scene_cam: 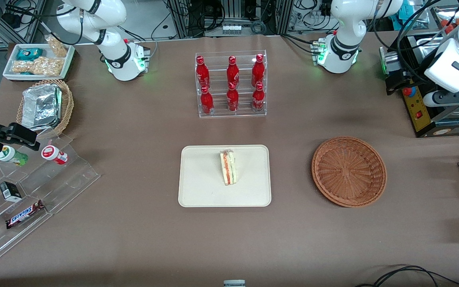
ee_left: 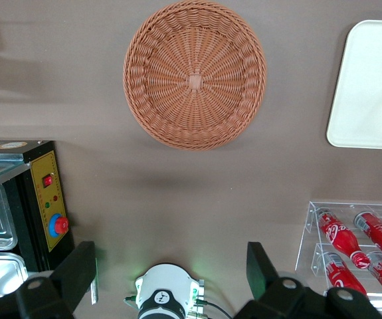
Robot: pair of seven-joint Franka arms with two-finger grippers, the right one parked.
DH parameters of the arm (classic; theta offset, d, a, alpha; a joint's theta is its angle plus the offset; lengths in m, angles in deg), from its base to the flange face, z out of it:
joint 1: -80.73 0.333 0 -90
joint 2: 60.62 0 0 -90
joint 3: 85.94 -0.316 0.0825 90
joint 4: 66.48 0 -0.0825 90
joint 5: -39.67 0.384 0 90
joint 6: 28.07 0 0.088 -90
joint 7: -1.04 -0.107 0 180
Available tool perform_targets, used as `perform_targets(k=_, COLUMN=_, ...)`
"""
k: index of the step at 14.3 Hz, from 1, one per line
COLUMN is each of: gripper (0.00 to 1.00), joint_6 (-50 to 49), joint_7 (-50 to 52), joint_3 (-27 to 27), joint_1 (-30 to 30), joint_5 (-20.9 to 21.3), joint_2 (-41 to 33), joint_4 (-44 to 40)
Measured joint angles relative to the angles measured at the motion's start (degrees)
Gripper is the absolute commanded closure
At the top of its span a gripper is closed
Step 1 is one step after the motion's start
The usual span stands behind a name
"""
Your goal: Place sandwich from basket to tray
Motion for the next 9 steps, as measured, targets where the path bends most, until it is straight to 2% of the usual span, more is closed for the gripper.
perform_targets(k=9, gripper=0.00, joint_6=0.7, joint_7=0.0, joint_3=0.0, joint_1=0.0, joint_5=0.5, joint_2=-0.2, joint_4=0.0)
